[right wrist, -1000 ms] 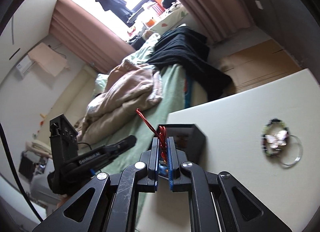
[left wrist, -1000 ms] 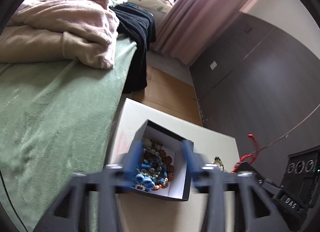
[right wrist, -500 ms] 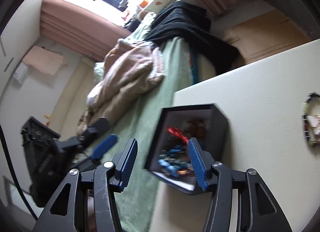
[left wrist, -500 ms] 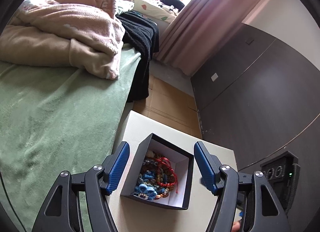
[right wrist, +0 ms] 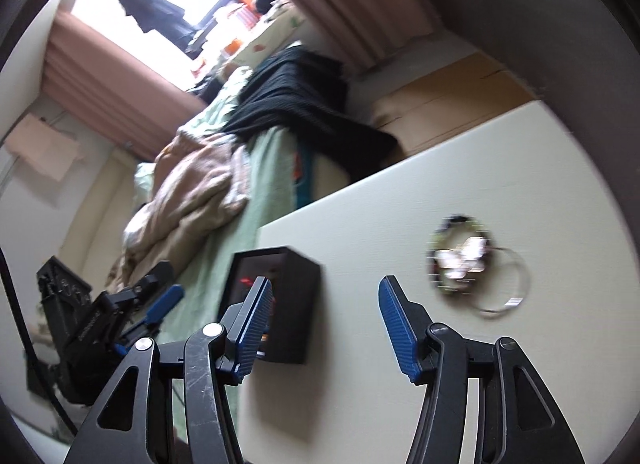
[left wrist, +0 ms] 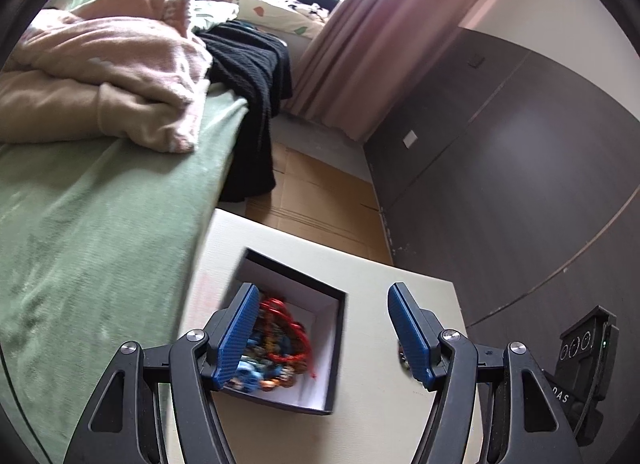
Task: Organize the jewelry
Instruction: 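Move both tools from the box back to the butterfly bracelet, then grasp the black bead bracelet with butterfly charm with the left tool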
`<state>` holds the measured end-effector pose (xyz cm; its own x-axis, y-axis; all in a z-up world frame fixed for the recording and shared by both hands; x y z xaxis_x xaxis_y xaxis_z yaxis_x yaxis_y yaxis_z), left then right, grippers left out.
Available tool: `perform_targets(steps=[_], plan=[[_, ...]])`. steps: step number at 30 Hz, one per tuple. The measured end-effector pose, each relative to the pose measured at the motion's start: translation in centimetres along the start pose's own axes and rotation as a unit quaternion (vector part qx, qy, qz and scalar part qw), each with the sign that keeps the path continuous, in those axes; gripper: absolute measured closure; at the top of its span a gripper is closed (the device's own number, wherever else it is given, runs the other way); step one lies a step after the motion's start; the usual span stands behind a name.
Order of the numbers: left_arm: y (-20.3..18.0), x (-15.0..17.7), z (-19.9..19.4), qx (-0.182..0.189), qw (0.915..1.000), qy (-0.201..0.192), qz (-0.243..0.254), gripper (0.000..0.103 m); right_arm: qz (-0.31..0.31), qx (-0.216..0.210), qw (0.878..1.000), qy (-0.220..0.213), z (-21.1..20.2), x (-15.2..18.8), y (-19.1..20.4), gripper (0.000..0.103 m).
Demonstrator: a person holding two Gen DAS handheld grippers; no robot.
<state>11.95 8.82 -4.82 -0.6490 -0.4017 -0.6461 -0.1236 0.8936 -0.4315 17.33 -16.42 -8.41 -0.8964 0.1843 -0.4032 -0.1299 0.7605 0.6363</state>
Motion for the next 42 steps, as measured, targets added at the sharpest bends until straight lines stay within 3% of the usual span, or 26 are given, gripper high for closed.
perform_targets(steps=[8, 14, 20, 25, 34, 39, 42], plan=[[-5.2, 1.5, 2.2, 0.009, 0.9974, 0.016, 0.070, 0.035, 0.024, 0.036, 0.999, -0.006, -2.5, -0.7, -3.4, 0.046], [-8.5, 3.2, 5.1, 0.016, 0.9918, 0.055, 0.115, 0.035, 0.049, 0.060, 0.997, -0.010, -3.7, -1.4, -5.6, 0.046], [-10.6, 4.8, 8.1, 0.021, 0.9852, 0.091, 0.144, 0.047, 0.061, 0.085, 0.995, 0.005, -4.3, -1.9, -7.7, 0.047], [-11.3, 5.6, 10.7, -0.004, 0.9820, 0.112, 0.152, 0.059, 0.078, 0.089, 0.993, -0.001, -5.3, -2.5, -9.2, 0.047], [-12.8, 6.9, 14.3, -0.027, 0.9744, 0.132, 0.180, 0.063, 0.103, 0.108, 0.989, 0.006, -4.7, -2.9, -11.1, 0.047], [-12.9, 8.3, 16.4, -0.059, 0.9645, 0.159, 0.203, 0.068, 0.105, 0.113, 0.988, 0.009, -4.3, -3.3, -11.3, 0.047], [-12.9, 8.7, 16.3, -0.061, 0.9636, 0.153, 0.210, 0.069, 0.108, 0.116, 0.987, 0.010, -4.0, -3.3, -11.5, 0.047]])
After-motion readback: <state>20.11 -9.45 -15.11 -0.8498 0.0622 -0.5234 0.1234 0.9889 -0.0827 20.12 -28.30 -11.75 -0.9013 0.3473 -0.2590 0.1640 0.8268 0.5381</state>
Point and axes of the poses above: each gripper's, at about its wrist camera, not at the fingertips, and z roughly the way its jaws point, y to its left, x to its underside, the point moved 2 cm from there along z, roughly the way its jaws point, and after that the axes turned 6 degrees about z, right-handed, at the moved point
